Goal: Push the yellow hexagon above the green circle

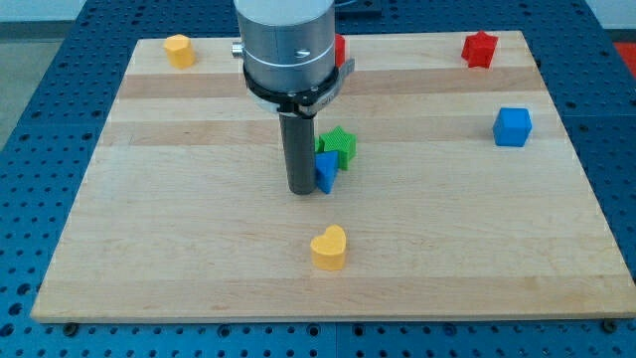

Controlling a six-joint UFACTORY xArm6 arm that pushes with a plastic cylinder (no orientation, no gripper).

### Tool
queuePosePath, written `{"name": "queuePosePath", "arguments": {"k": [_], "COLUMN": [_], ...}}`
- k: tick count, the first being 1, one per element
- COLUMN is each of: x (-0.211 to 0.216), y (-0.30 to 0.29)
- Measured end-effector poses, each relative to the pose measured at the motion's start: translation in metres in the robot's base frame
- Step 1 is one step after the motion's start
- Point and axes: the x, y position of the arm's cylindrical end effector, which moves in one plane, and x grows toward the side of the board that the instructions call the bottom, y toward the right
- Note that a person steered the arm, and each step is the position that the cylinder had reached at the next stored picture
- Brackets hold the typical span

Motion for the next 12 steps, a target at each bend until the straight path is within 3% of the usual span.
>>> {"name": "queuePosePath", "arguments": {"k": [2,4,5,9,10,12], "x": [0.003,-0.08,-0.123,-0.271,-0.282,-0.24], "y": [-0.112,-0.212,-0.231,-0.23,-0.215,-0.2]}}
